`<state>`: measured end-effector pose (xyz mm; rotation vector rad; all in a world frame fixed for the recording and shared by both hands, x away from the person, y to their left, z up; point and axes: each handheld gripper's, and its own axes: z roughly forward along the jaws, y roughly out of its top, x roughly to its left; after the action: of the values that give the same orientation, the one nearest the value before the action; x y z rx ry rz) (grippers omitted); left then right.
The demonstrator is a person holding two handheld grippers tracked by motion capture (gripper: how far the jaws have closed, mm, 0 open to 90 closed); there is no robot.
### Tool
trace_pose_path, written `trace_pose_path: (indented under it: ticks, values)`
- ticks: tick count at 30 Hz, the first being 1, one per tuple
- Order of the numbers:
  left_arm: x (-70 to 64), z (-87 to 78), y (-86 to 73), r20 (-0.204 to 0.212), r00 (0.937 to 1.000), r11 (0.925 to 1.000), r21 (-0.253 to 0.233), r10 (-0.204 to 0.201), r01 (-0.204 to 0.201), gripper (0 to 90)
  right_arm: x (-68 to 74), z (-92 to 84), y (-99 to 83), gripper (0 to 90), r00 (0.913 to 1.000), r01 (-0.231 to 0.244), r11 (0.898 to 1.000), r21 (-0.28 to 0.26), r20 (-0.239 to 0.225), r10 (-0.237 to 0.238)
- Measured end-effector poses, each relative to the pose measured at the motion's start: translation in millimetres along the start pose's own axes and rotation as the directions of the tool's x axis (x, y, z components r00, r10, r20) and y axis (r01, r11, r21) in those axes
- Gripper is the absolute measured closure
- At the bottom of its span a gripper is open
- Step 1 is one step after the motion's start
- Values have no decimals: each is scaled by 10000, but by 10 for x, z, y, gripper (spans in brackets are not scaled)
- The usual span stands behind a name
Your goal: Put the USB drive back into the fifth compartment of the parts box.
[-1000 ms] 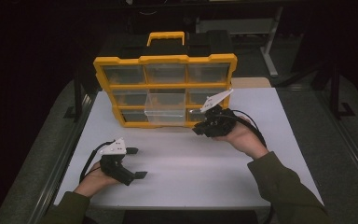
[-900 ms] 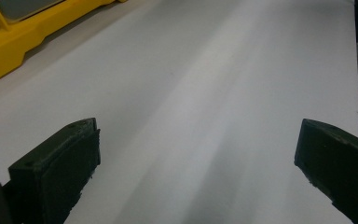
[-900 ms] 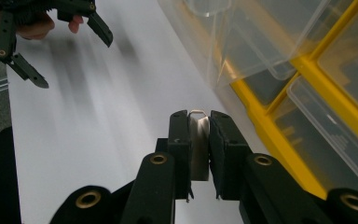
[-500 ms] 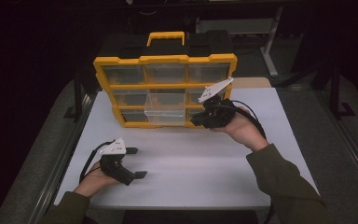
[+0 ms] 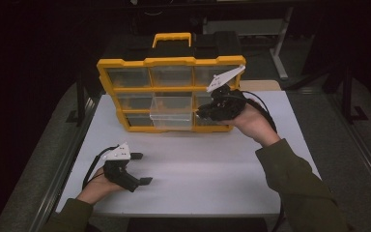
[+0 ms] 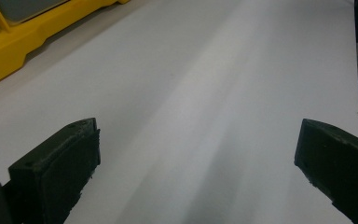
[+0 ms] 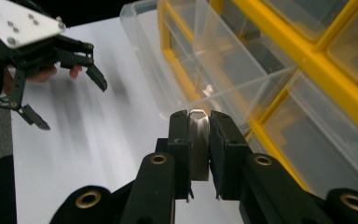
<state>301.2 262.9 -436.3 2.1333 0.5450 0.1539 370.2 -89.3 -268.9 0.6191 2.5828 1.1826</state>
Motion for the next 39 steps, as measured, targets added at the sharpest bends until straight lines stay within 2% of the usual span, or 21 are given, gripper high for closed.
trace_pose_path:
  ticks: [15, 24, 36, 38, 39]
  values:
    - [2, -1, 1, 11, 10000, 10000, 6, -14, 14, 0, -62, -8, 239, 780, 9998, -107, 9993, -356, -192, 100]
    - [3, -5, 0, 25, 10000, 10000, -4, -16, 16, 0, -66, 136, 373, 779, 9994, -112, 9991, -405, -346, 98]
    - [-2, -8, -1, 45, 10000, 10000, -30, -37, 37, 0, -87, 348, 408, 775, 9989, -188, 9996, -201, -445, 179]
    - [-2, -9, -3, 53, 10000, 10000, -25, -37, 37, 0, -94, 385, 406, 769, 9986, -167, 9998, -136, -502, 160]
    - [-3, -9, -3, 53, 10000, 10000, -20, -30, 30, 0, -94, 398, 405, 739, 9981, -213, 9997, -132, -575, 205]
